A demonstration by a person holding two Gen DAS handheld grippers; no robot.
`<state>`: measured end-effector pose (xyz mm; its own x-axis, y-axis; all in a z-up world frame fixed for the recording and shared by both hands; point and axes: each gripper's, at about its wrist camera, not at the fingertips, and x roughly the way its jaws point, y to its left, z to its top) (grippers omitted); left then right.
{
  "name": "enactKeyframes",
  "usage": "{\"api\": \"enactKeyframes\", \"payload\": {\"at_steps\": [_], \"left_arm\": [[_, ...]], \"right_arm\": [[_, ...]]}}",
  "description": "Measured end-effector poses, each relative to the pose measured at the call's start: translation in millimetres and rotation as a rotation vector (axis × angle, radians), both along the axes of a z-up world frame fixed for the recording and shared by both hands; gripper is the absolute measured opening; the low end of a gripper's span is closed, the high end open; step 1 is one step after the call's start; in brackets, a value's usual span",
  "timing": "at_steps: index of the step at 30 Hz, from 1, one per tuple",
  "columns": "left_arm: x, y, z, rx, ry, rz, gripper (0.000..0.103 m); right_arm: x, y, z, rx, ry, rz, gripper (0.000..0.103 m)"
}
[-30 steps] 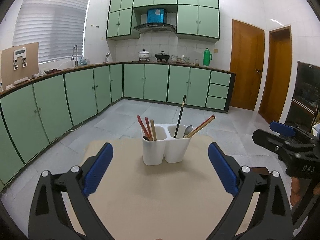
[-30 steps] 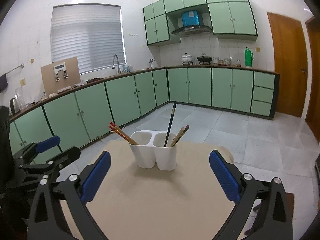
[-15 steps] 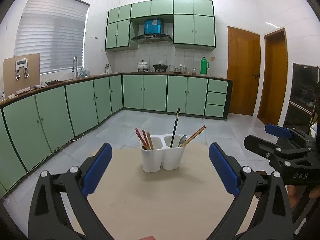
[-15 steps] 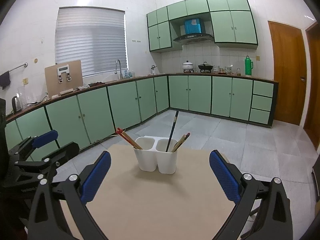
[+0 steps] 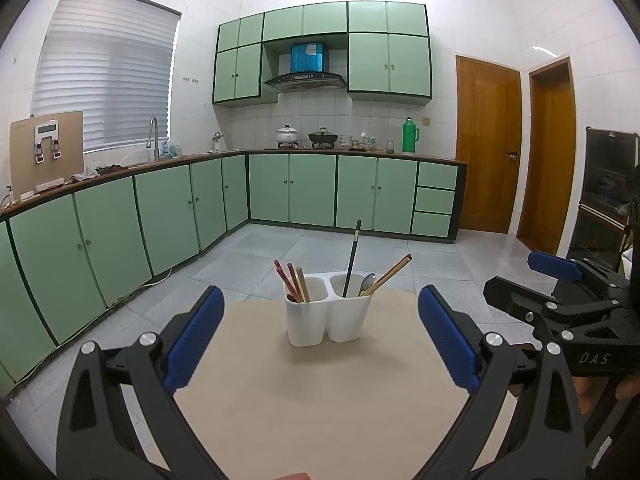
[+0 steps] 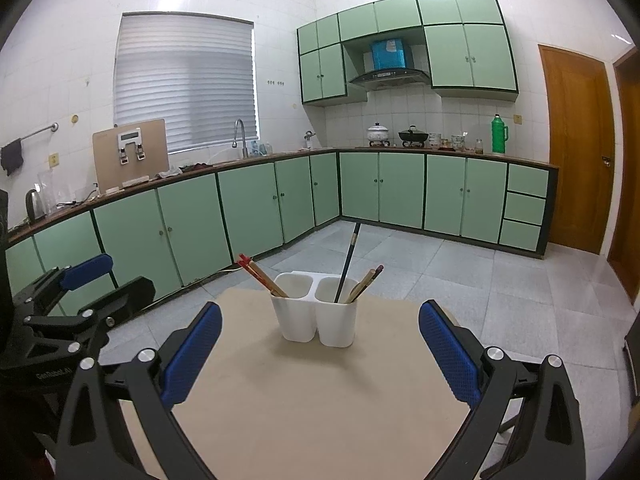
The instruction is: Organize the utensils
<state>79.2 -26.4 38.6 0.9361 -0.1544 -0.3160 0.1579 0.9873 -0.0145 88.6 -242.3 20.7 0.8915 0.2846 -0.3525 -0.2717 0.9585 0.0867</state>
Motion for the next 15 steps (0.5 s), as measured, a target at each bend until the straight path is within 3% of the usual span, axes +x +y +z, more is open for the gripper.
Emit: {"api": "enactKeyframes", "payload": {"at_steps": [15], "left_arm": [[2.3,1.8,0.4,0.001,0.003,0.009,0.095]], "right_arm": [[3.4,4.0,-2.7,-0.004,0.011,0.005,0.097]]}}
